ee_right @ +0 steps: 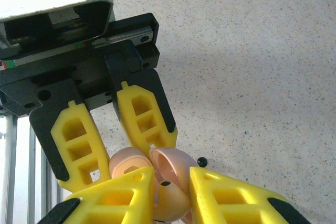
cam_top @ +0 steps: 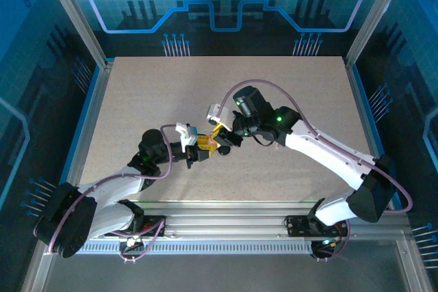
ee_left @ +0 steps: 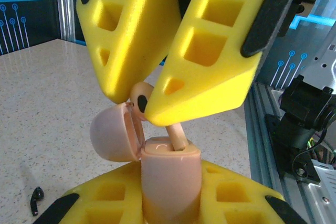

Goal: Insert the wireless bluetooth earbuds into the charging case

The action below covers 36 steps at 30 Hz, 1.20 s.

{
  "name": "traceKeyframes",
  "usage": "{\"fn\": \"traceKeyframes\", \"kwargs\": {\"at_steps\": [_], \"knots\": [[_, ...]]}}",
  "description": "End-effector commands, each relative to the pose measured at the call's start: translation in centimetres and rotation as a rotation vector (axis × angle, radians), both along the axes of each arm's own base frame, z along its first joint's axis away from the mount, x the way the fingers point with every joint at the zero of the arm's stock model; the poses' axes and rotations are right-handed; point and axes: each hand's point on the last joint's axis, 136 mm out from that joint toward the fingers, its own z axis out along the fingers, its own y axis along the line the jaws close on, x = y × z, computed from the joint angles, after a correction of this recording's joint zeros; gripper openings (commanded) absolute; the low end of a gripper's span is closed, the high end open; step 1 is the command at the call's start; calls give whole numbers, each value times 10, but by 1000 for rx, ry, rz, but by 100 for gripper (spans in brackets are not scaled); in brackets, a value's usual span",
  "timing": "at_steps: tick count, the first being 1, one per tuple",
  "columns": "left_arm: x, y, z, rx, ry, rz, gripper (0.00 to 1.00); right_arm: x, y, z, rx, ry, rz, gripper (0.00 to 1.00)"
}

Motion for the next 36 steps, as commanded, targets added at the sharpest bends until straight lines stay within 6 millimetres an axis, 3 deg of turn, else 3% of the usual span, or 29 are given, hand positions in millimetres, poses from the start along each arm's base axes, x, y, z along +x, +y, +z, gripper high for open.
{"fn": "traceKeyframes", "kwargs": {"at_steps": [1, 16, 21, 28, 31, 36], "knots": [[-13, -4, 28, -62, -106, -57, 15, -10, 1, 0, -8, 32, 52, 24], [-19, -5, 34, -68, -118, -71, 16, -11, -1, 6, -41, -94, 138, 27], [3, 2, 17, -28, -67, 64, 15, 10, -4, 4, 14, -19, -9, 27], [32, 17, -6, 18, 9, 257, 16, 29, -36, -36, 64, 267, -307, 30], [38, 23, -9, 30, 15, 305, 17, 23, -52, -53, 8, 373, -432, 32], [52, 40, -14, 30, 65, 447, 16, -3, -81, -90, -164, 553, -634, 35]]}}
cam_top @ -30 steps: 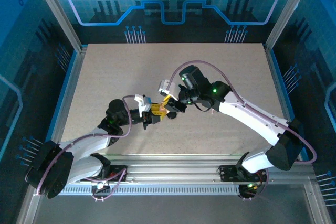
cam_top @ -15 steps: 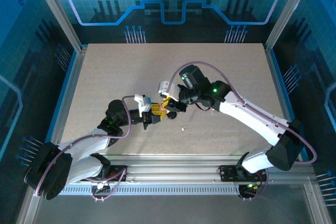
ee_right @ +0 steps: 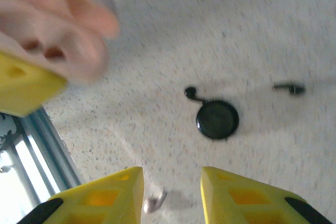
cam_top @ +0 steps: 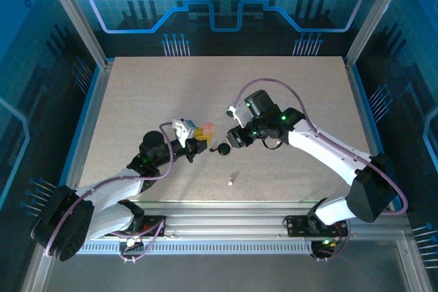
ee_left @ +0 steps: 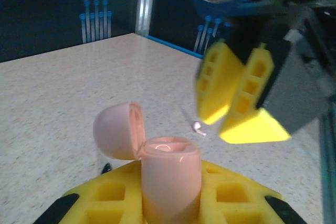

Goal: Insert the wireless bluetooth earbuds into the charging case

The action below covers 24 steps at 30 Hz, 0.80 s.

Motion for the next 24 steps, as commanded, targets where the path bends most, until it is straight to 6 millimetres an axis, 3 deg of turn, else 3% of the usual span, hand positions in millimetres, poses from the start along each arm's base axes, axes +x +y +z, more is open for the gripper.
{"fn": "traceKeyframes", "kwargs": {"at_steps": [1, 5, 11, 20, 24], "knots": [[10, 19, -3, -16, 29, 141, 16, -31, -26, -32, -128, 208, -171, 36], [8, 36, -5, -47, 67, 237, 16, -57, -24, -56, -183, 305, -189, 37], [1, 65, -8, -36, 98, 367, 15, -73, -21, -91, -321, 389, -158, 38], [-11, 87, -9, -11, 98, 446, 15, -80, 32, -116, -288, 481, -34, 38], [-13, 90, -8, -9, 93, 456, 15, -80, 42, -126, -301, 491, 8, 37]]}}
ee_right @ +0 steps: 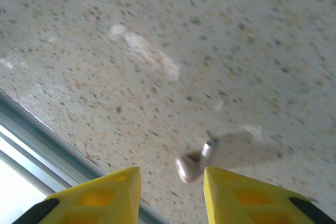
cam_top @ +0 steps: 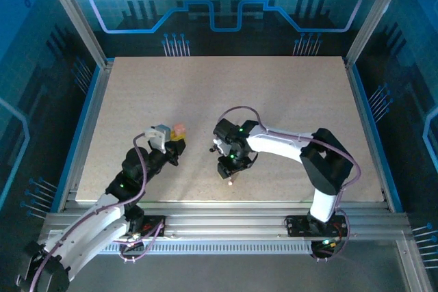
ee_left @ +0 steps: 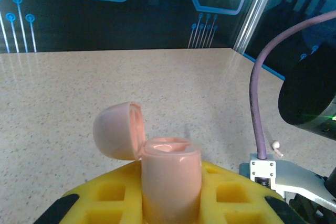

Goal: Insert the wireless bluetooth earbuds into the charging case

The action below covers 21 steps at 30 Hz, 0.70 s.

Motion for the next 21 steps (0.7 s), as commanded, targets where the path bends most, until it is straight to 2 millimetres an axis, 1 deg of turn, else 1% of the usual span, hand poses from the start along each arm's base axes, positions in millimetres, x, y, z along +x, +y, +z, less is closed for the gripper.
{"fn": "traceKeyframes", "kwargs": {"at_steps": [1, 5, 8, 13, 15, 21], "knots": [[-1, 7, -11, 12, 32, 34, 15, -5, 17, -2, 34, 30, 51, 37], [-1, 7, -11, 14, 30, 34, 15, -3, 22, -13, 28, 45, 79, 37], [-2, 7, -12, 16, 32, 33, 15, -2, 22, -20, 12, 52, 91, 38], [-3, 6, -12, 16, 31, 25, 16, -6, 12, -32, -30, 64, 103, 41], [-3, 6, -11, 17, 28, 25, 16, -7, 7, -34, -52, 60, 108, 43], [-2, 6, -9, 23, 15, 29, 16, -11, -9, -32, -104, 49, 127, 44]]}}
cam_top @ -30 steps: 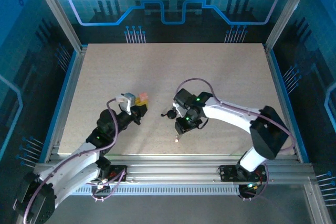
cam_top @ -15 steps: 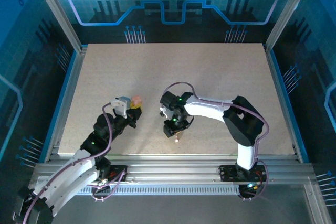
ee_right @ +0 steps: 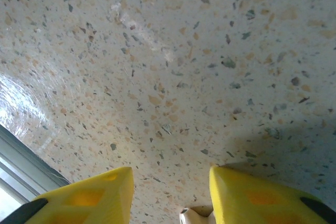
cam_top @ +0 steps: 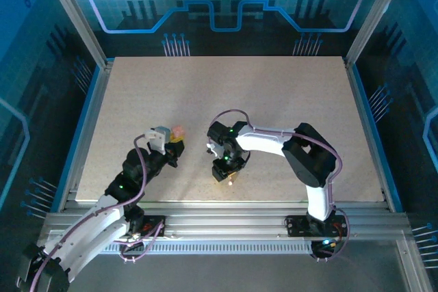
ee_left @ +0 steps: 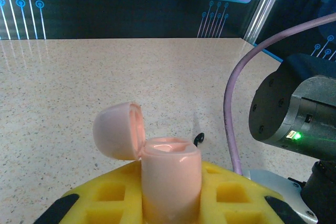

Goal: Insert the wireless bluetooth earbuds into the charging case

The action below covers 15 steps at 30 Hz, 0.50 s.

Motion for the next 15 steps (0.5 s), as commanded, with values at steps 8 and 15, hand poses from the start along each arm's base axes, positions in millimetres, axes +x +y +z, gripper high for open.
{"fn": "traceKeyframes", "kwargs": {"at_steps": [8, 15], "knots": [[-1, 1, -2, 1, -11, 1, 17, -21, -41, 0, -135, 8, 65, 44], [-2, 0, -1, -2, -13, -2, 17, -29, -52, 5, -147, 10, 75, 43]]}}
